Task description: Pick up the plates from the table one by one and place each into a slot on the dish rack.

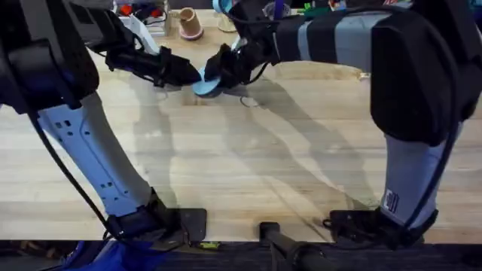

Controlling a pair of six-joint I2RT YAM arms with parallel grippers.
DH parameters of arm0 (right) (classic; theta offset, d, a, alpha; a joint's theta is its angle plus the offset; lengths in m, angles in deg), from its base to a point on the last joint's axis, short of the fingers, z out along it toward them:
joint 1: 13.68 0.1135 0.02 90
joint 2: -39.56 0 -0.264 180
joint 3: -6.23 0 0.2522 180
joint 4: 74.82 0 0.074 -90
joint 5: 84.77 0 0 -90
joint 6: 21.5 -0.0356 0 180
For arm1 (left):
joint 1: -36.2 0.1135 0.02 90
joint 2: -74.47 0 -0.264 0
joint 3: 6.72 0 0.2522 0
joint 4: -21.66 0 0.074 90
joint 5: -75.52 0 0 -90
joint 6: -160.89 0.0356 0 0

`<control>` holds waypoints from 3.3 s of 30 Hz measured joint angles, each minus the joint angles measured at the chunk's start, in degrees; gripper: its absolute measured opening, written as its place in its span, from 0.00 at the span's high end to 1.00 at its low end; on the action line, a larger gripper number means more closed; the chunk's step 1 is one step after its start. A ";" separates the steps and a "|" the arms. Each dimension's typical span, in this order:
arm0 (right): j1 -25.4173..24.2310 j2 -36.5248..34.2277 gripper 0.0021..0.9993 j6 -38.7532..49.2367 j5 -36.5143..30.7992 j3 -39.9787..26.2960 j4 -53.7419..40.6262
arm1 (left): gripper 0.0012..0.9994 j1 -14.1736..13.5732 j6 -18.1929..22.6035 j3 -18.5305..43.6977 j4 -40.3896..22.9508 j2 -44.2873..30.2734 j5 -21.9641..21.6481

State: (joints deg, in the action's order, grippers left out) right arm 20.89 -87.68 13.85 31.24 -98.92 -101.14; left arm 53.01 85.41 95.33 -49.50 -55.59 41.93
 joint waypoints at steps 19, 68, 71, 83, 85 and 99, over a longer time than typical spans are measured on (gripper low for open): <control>-0.14 0.33 0.97 0.21 0.82 -0.38 0.25 | 0.96 0.38 0.13 0.11 0.37 0.00 0.20; -9.69 37.08 0.97 47.86 -24.32 -2.63 -38.38 | 0.96 -0.80 6.19 6.43 -26.71 51.72 -25.20; -11.54 40.65 0.97 48.77 -26.41 -2.64 -40.42 | 0.96 -0.80 6.19 6.43 -29.38 54.43 -26.67; -17.12 53.23 0.97 51.69 -35.05 -2.65 -51.20 | 0.96 -0.80 5.22 6.43 -33.89 63.40 -30.37; -17.62 55.03 0.97 51.86 -37.49 -2.65 -52.47 | 0.96 -0.80 5.11 6.43 -34.52 64.49 -30.96; -17.99 65.01 0.97 54.31 -49.41 -2.76 -53.99 | 0.37 -0.80 4.74 6.43 -35.12 65.61 -32.74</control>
State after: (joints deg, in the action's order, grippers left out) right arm 2.89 -22.67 68.16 -18.16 -101.68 -155.12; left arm 52.21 90.15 101.75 -84.63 10.03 9.18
